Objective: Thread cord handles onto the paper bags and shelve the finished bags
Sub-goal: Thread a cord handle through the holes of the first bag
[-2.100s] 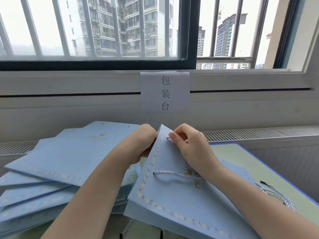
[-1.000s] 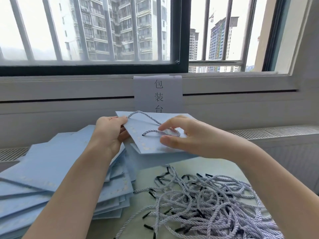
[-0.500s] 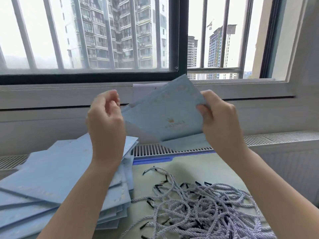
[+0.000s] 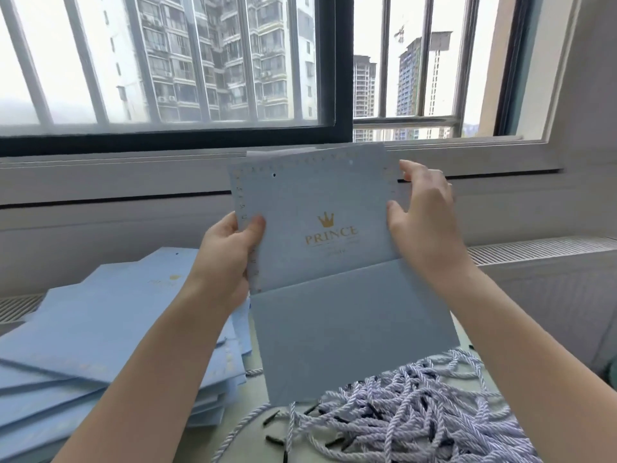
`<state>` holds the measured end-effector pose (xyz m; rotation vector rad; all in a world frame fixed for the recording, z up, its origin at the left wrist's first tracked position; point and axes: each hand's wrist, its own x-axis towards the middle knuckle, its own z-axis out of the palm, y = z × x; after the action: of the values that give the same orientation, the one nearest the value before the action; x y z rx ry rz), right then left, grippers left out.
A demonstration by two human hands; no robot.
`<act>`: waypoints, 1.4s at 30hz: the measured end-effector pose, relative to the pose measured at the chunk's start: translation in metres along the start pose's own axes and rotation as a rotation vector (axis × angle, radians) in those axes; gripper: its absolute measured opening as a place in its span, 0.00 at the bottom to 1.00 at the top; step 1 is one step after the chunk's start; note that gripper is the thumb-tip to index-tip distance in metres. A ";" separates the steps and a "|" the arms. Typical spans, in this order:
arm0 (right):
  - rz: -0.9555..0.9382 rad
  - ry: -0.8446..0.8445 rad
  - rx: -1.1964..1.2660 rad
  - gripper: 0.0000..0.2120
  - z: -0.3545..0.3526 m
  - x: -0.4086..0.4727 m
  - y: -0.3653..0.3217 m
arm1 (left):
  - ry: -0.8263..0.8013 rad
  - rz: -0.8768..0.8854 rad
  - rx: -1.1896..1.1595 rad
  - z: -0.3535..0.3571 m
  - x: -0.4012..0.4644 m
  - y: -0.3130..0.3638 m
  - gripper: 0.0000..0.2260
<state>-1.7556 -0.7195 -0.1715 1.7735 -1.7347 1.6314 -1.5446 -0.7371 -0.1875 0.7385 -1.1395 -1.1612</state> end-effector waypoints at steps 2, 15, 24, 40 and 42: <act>-0.061 -0.063 -0.060 0.16 0.004 -0.006 -0.006 | 0.068 -0.053 -0.013 0.003 0.003 -0.006 0.07; -0.541 -0.694 -0.093 0.15 0.010 -0.104 -0.006 | 0.125 -0.190 0.113 0.031 -0.021 -0.050 0.23; -0.773 -0.760 -0.275 0.22 0.017 -0.135 0.009 | 0.072 -0.232 0.358 0.012 -0.049 -0.085 0.04; 0.070 -0.573 0.546 0.08 0.007 -0.113 -0.006 | 0.101 -0.173 0.450 0.009 -0.057 -0.093 0.05; 0.210 -0.492 0.784 0.07 0.003 -0.104 -0.009 | 0.100 -0.182 0.420 0.010 -0.057 -0.094 0.02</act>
<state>-1.7179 -0.6561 -0.2460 2.5830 -1.5997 2.3448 -1.5836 -0.7078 -0.2861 1.2308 -1.2665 -1.0290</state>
